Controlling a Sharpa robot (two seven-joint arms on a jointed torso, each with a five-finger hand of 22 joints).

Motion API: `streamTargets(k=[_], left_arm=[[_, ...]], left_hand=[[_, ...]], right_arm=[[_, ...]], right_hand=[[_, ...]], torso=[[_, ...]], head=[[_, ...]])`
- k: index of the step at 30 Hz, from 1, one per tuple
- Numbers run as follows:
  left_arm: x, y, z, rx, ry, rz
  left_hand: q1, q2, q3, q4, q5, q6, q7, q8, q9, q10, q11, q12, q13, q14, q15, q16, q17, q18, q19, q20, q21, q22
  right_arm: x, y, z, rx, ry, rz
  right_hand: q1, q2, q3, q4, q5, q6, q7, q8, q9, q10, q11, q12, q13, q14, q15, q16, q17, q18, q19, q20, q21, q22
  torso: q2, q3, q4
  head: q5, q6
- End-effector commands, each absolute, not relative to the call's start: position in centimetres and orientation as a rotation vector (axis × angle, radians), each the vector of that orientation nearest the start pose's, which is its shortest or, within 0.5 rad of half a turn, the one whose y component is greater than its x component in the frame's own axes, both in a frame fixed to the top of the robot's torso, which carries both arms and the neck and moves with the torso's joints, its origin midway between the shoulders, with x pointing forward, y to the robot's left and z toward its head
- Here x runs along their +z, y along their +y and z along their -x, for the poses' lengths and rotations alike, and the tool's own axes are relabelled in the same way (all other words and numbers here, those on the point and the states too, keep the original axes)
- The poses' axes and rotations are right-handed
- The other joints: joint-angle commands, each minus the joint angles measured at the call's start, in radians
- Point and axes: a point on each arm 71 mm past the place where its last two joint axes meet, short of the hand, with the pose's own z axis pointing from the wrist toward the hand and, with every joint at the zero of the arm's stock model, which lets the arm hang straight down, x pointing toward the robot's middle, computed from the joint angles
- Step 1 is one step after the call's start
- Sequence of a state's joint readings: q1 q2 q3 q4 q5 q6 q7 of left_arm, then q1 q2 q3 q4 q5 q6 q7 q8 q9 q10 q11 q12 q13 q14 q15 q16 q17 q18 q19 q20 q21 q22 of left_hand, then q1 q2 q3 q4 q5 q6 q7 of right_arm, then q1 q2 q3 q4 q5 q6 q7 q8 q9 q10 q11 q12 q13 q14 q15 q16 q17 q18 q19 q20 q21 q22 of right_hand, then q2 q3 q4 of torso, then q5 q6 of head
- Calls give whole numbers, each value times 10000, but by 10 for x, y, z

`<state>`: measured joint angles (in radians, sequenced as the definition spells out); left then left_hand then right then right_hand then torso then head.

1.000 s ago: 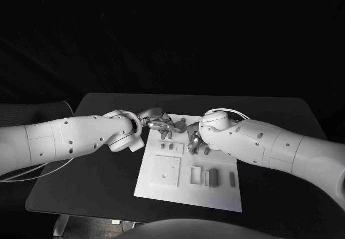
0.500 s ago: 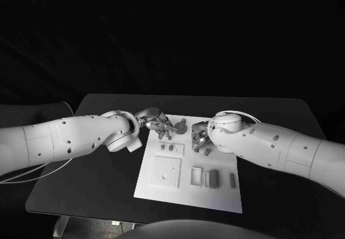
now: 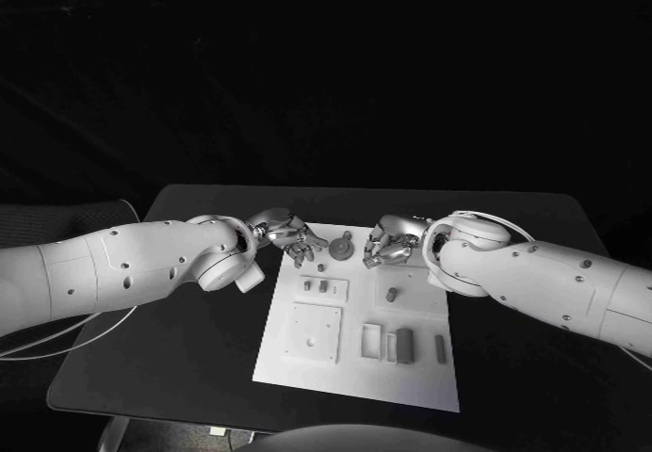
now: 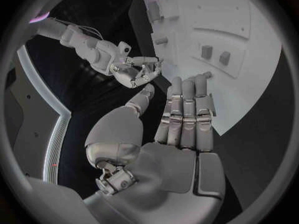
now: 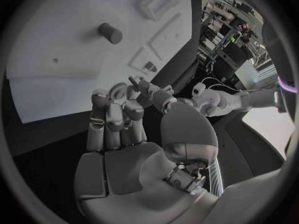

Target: Assemble the parts on the task board

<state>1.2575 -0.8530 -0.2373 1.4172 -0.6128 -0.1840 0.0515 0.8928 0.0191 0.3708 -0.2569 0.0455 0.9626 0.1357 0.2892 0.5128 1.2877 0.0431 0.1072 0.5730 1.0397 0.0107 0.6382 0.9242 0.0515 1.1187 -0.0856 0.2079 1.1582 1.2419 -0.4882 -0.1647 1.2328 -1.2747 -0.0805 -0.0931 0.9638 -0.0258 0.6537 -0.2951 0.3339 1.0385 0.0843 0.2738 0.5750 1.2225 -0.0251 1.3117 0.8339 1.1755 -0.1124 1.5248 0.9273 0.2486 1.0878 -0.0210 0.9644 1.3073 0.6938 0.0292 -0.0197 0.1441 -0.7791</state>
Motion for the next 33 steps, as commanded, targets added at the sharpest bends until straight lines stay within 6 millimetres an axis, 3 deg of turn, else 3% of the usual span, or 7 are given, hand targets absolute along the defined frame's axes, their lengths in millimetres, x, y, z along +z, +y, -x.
streamTargets(k=[1, 6, 12, 15, 19, 25, 33], left_arm=[[-245, 245, -483, -10426, 19948, 7653], [-246, 246, -483, -11269, 19713, 9559], [-247, 243, -483, -11494, 19733, 9549], [-245, 239, -482, -11601, 19739, 8941], [-244, 239, -483, -11610, 19600, 8589], [-243, 252, -489, -11395, 18829, 8940], [-241, 274, -498, -11038, 17917, 9656]], left_hand=[[-3, -110, -55, -9, 41, -71, 38, -51, -20, -39, 67, -48, -17, -82, 12, -38, -17, 151, -69, -15, -72, -13], [38, -177, -46, -51, 42, -268, 123, -163, -64, -208, 150, -139, -37, -208, 61, -89, -29, 149, -162, 27, -171, -42], [307, -165, 42, -229, 44, -488, 224, -265, -91, -442, 259, -242, -48, -354, 134, -129, -31, 151, -265, 98, -281, -61], [1609, -307, 432, -337, 42, -782, 230, -383, -116, -655, 354, -303, -32, -425, 173, -117, -13, 154, -296, 148, -311, -7], [2052, -432, 472, -345, 41, -878, 189, -393, -103, -803, 416, -311, 2, -471, 213, -114, -9, 140, -323, 184, -348, 25], [2017, -366, 409, -304, 45, -847, 347, -346, -69, -887, 424, -127, 60, -442, 215, -82, 0, 149, -270, 193, -360, 52], [1946, -299, 406, -289, 47, -781, 362, -294, -44, -882, 384, 65, 108, -373, 187, -46, 0, 162, -197, 176, -361, 75]], right_arm=[[-220, -98, -508, 9543, 18045, 1837], [-215, -113, -503, 10436, 17049, 1280], [-214, -121, -495, 11066, 16223, 864], [-214, -126, -492, 11299, 15879, 337], [-217, -130, -489, 11471, 15831, -32], [-227, -124, -479, 11658, 15859, 470], [-248, -101, -462, 11829, 15599, 1800]], right_hand=[[221, 252, 89, 2, -37, 74, -1, 142, 199, 58, -22, -56, -8, 172, -82, 11, 22, 132, 81, -12, 50, 150], [248, 251, 92, 1, -88, 70, -3, 141, 202, 62, -24, -57, -6, 188, -99, 12, 47, 132, 89, -22, 56, 150], [283, 242, 89, 0, -129, 74, -6, 144, 206, 67, -28, -55, -2, 228, -116, 22, 112, 132, 100, -34, 68, 153], [308, 239, 80, 3, -172, 77, -9, 146, 210, 73, -30, -52, 2, 258, -128, 32, 161, 132, 114, -43, 79, 155], [316, 240, 74, 4, -193, 80, -10, 148, 212, 77, -32, -51, 4, 277, -133, 38, 190, 132, 121, -47, 84, 156], [325, 239, 64, 3, -219, 81, -11, 149, 214, 81, -34, -48, 7, 307, -139, 46, 240, 132, 129, -52, 91, 157], [409, 209, 49, -1, -276, 88, -21, 154, 222, 97, -45, -35, 22, 410, -159, 81, 402, 132, 159, -78, 121, 164]], torso=[[4, 8, -5], [9, 19, -6], [-4, 28, -3], [0, 21, 12], [4, 17, 9], [5, 1, -1], [15, -13, 41]], head=[[37, 109], [44, 249], [41, 377], [26, 446], [28, 499], [142, 483], [368, 356]])
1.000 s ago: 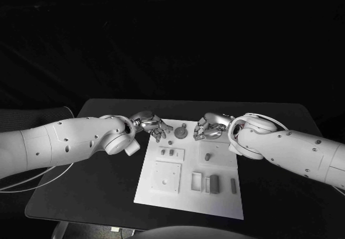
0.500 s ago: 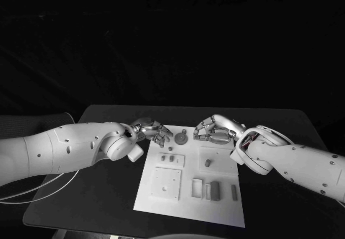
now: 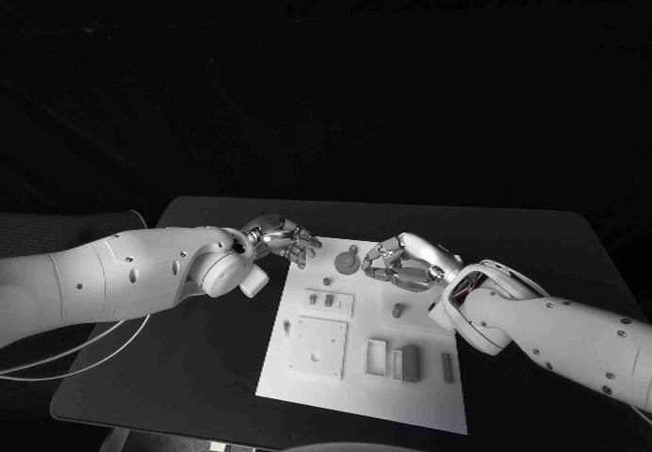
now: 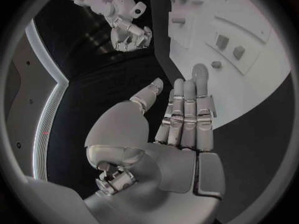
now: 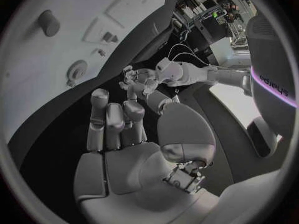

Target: Assemble the parts on the task board

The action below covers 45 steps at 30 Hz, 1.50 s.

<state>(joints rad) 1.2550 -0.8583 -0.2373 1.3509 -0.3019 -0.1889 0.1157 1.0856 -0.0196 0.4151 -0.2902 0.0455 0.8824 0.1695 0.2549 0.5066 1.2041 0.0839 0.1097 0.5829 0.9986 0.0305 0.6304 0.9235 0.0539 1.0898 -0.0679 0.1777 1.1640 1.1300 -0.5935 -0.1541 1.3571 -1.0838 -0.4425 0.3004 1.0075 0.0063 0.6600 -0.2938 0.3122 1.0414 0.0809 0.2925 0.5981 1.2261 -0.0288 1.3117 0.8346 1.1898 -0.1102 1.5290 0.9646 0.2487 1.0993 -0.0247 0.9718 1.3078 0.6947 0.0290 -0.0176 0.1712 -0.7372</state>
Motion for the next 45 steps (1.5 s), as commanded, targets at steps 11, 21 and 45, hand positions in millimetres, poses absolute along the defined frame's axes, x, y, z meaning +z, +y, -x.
streamTargets(k=[11, 21, 45], left_arm=[[-241, 281, -498, -10864, 17802, 9807], [-241, 284, -499, -10796, 17776, 9815], [-241, 284, -498, -10759, 17859, 9653]], left_hand=[[18, 106, -15, 27, 48, 78, -6, 88, 33, -50, -48, 145, 23, 70, -30, 45, 3, 145, 127, -19, -64, 31], [40, 113, 2, 21, 48, 95, -16, 99, 38, -58, -53, 180, 24, 78, -35, 47, 0, 145, 137, -23, -69, 36], [83, 126, 39, 16, 48, 116, -27, 114, 42, -77, -60, 241, 21, 95, -43, 53, -5, 144, 157, -31, -76, 47]], right_arm=[[-260, -97, -462, 11333, 15880, 2199], [-261, -101, -463, 11141, 16069, 2225], [-270, -89, -431, 11660, 17573, 3759]], right_hand=[[15, -120, -62, -7, -165, 77, 4, -24, 0, 90, -18, -17, 36, 360, -198, 69, 142, 131, 109, -73, 92, 159], [18, -121, -72, -6, -201, 81, 3, -23, 2, 95, -19, -16, 40, 366, -201, 70, 143, 131, 118, -79, 97, 157], [500, -993, -1032, -20, -1292, -930, 416, -601, -240, -203, 388, -135, 84, -353, 157, -53, -418, 131, -244, 40, -12, 150]], torso=[[7, -45, 28], [7, -10, 3], [-4, -8, -5]], head=[[157, -204], [171, -249], [222, -443]])
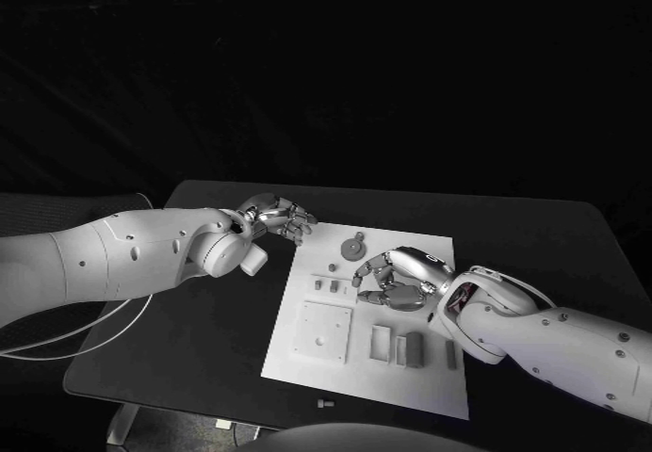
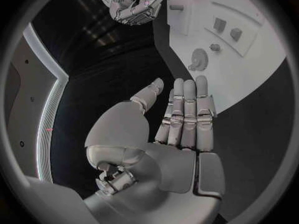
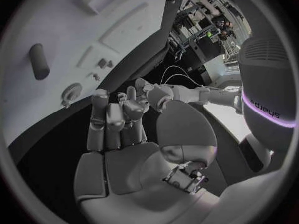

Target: Assemble the parts on the task board

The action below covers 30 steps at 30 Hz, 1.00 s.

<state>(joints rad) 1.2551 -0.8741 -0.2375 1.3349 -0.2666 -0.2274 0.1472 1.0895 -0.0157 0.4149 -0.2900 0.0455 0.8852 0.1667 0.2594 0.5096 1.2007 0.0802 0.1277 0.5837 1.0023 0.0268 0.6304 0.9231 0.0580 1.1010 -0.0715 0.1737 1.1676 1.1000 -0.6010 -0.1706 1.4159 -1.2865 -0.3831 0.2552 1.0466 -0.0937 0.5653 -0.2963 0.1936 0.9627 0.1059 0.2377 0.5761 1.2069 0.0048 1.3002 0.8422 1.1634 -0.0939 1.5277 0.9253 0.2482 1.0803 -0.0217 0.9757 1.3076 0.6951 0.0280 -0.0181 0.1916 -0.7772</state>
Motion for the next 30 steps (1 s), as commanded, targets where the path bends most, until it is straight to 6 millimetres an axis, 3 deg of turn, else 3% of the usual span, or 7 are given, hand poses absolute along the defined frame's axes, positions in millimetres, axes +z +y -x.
streamTargets(k=[1, 5, 9, 13, 17, 18, 30], left_arm=[[-241, 284, -498, -10758, 17859, 9645], [-242, 282, -500, -10759, 17849, 9614], [-242, 281, -502, -10747, 17853, 9551], [-244, 278, -504, -10733, 17875, 9446], [-246, 277, -505, -10713, 17920, 9386], [-247, 276, -505, -10704, 17942, 9370], [-250, 271, -508, -10699, 18004, 9230]], left_hand=[[44, 87, 40, 15, 48, 88, 2, 69, 13, -44, -22, 62, 13, 58, -7, 52, -2, 103, 45, 6, -37, 11], [43, 83, 40, 16, 48, 89, 2, 70, 13, -47, -22, 66, 13, 59, -7, 53, -2, 102, 46, 6, -37, 12], [40, 80, 39, 18, 47, 89, 2, 70, 13, -49, -21, 71, 12, 60, -7, 53, -3, 101, 47, 7, -38, 13], [35, 77, 37, 21, 47, 89, 3, 71, 13, -53, -21, 78, 11, 61, -7, 53, -3, 99, 49, 7, -39, 15], [30, 75, 36, 23, 47, 89, 3, 71, 13, -56, -20, 83, 10, 62, -7, 53, -4, 98, 50, 7, -40, 16], [30, 76, 36, 24, 47, 88, 3, 71, 13, -57, -20, 85, 10, 62, -7, 53, -4, 98, 51, 7, -40, 16], [23, 77, 35, 26, 48, 88, 4, 71, 12, -62, -20, 98, 8, 63, -7, 53, -5, 96, 53, 6, -43, 19]], right_arm=[[-272, -88, -428, 11714, 17676, 3893], [-276, -84, -423, 11832, 18056, 4385], [-284, -81, -416, 11921, 18525, 4956], [-292, -75, -406, 11983, 18883, 5633], [-295, -70, -401, 12028, 18975, 6163], [-297, -68, -398, 12062, 19031, 6383], [-299, -41, -382, 12388, 18730, 7642]], right_hand=[[158, -2, -147, 7, -188, -186, 184, -81, -39, -29, 69, -23, 9, -120, 10, -43, -41, 136, -74, 21, -57, 151], [282, -54, -300, 10, -348, -296, 233, -153, -95, -102, 116, -40, 7, -266, 55, -66, -152, 136, -141, 58, -90, 142], [441, -91, -437, 13, -566, -408, 287, -224, -156, -261, 170, -76, 6, -416, 110, -108, -151, 136, -280, 131, -164, 129], [558, -92, -522, 14, -632, -413, 308, -232, -189, -415, 192, -106, 7, -565, 137, -155, -146, 136, -418, 215, -236, 119], [615, -103, -560, 14, -639, -404, 311, -231, -207, -495, 196, -130, -1, -642, 143, -186, -149, 136, -490, 264, -276, 113], [649, -116, -584, 16, -646, -393, 313, -227, -219, -558, 199, -160, -15, -704, 149, -220, -158, 136, -552, 302, -314, 106], [853, 6, -575, 17, -543, -163, 241, -111, -229, -686, 133, -192, -43, -832, 100, -270, -179, 136, -658, 407, -377, 100]], torso=[[-11, 3, -5], [-21, 8, -13], [-48, 6, -16], [-90, 5, -48], [-130, 8, -68], [-150, 13, -76], [-184, 32, -87]], head=[[24, -56], [51, -154], [94, -343], [119, -654], [131, -853], [147, -950], [118, -955]])
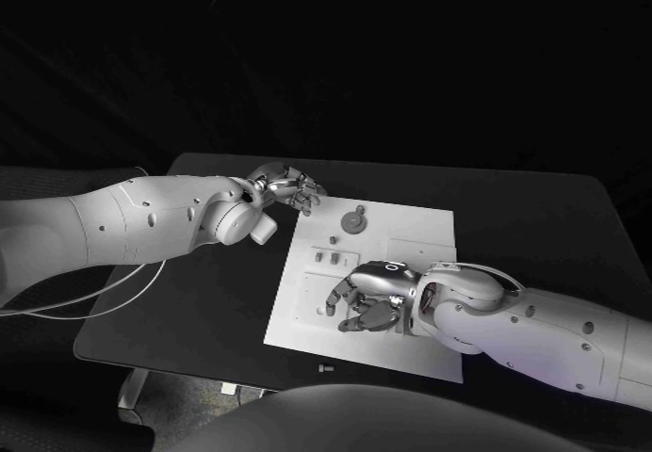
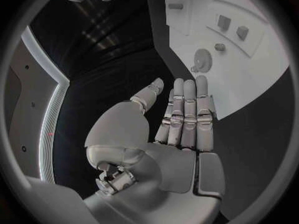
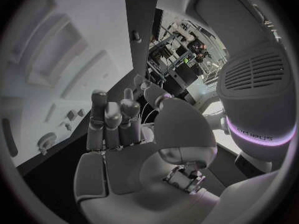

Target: Assemble the parts on the task board

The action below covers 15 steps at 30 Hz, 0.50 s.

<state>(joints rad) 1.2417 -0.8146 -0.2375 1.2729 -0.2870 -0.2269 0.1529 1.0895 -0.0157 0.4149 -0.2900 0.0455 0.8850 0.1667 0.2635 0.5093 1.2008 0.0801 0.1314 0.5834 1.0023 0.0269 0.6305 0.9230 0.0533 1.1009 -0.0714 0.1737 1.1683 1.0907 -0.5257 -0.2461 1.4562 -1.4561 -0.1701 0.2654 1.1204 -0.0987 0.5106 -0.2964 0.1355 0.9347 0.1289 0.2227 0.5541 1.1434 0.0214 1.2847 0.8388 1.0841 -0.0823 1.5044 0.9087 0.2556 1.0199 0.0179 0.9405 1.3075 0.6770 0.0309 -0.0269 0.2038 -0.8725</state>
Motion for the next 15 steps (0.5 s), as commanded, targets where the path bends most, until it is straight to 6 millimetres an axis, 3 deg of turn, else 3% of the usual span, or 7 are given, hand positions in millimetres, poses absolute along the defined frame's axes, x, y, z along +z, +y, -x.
streamTargets(k=[1, 15], left_arm=[[-250, 270, -508, -10708, 18012, 9219], [-250, 267, -508, -10759, 18084, 9136]], left_hand=[[23, 77, 35, 26, 47, 90, 3, 30, 15, -63, -20, 62, 11, 64, -7, 53, -4, 143, 55, 5, -43, 13], [16, 73, 33, 25, 47, 89, 3, 31, 15, -70, -21, 81, 9, 66, -8, 54, -6, 142, 59, 3, -47, 17]], right_arm=[[-299, -39, -380, 12427, 18698, 7735], [-307, -23, -367, 12414, 18855, 8668]], right_hand=[[138, 87, -17, 20, 58, 166, -5, 64, -5, -46, -49, -29, -8, -36, -28, -30, -11, 62, -47, 14, -20, 103], [245, 155, 30, 19, 111, 263, -46, 103, -25, -28, -92, 3, -6, -20, -78, 4, -5, 62, -20, 15, 8, 119]], torso=[[-3, 8, 1], [0, -14, 1]], head=[[-7, -1], [20, -1]])
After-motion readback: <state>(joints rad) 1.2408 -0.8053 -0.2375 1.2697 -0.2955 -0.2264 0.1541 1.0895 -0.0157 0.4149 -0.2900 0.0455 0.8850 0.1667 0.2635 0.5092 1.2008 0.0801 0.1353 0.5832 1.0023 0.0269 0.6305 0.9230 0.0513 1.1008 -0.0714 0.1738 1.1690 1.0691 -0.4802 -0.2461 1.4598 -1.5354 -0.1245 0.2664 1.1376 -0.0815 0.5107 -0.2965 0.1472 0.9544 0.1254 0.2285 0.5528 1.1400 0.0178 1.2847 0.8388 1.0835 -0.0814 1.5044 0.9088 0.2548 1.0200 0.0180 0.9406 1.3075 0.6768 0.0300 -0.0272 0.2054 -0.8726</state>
